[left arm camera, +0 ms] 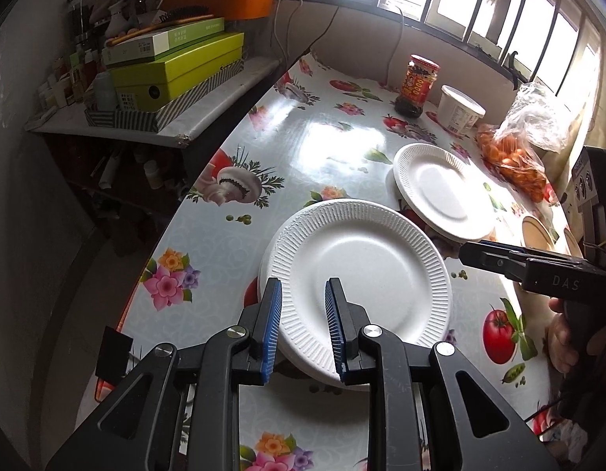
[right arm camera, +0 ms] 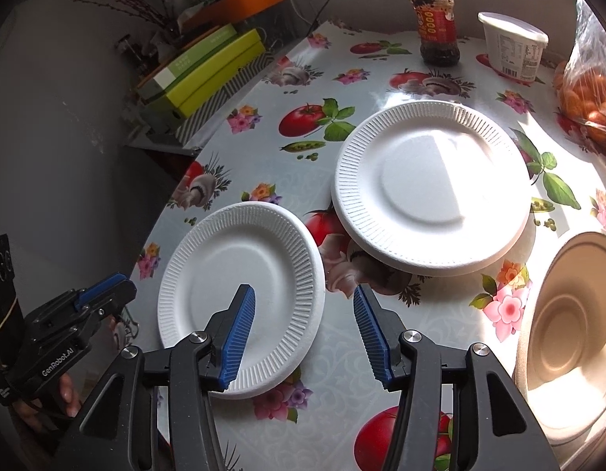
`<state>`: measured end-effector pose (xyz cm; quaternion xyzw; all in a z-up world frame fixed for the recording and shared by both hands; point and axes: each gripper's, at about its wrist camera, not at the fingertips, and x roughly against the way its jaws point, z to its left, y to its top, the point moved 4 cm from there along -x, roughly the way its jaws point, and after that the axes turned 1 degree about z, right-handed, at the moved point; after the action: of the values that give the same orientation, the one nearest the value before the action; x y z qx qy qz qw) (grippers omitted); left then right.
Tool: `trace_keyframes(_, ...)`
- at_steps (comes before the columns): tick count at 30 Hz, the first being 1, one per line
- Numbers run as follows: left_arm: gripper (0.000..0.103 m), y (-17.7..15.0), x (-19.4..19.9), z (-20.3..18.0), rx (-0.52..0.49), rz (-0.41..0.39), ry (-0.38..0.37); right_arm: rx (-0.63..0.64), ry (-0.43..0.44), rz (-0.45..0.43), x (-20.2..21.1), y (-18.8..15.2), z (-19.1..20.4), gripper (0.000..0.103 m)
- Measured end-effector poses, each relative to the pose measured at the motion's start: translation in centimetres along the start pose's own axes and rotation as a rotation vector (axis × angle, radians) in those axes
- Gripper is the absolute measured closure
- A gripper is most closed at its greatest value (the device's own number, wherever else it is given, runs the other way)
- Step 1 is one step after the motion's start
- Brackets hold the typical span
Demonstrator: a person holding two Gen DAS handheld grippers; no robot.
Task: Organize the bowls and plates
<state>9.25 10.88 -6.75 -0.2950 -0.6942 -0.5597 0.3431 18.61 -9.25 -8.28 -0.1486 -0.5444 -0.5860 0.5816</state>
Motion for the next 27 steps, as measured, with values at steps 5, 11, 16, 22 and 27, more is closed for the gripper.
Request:
trace_keyframes(5, 0.079, 0.5, -0.1, -1.2, -0.028, -0.001, -0.006, 0.011, -0.011, -0.018, 0.8, 0.2, -0.1, 0.050)
trace_keyframes(11, 0.079, 1.5, -0.1, -2.7, -0.064, -0.020, -0.009, 0.018, -0.029, -0.043, 2.0, 0.8, -0.8, 0.050)
trace_keyframes(16, 0.079, 2.5, -0.4, -4.2, -0.089, -0.027, -0.033, 0.005, -0.052, -0.066, 3.2, 1.4, -2.1, 0.050)
trace_keyframes(22, 0.079, 3.8, -1.1, -5.9, -0.106, -0.029, -0.061, -0.018, -0.068, -0.079, 4.1, 2.2, -4.0, 0.050)
trace_keyframes(27, 0.079, 4.6, -1.8, -7.5, -0.109, -0.022, -0.082, -0.024, -0.081, -0.081, 4.5, 2.7, -5.7, 0.050)
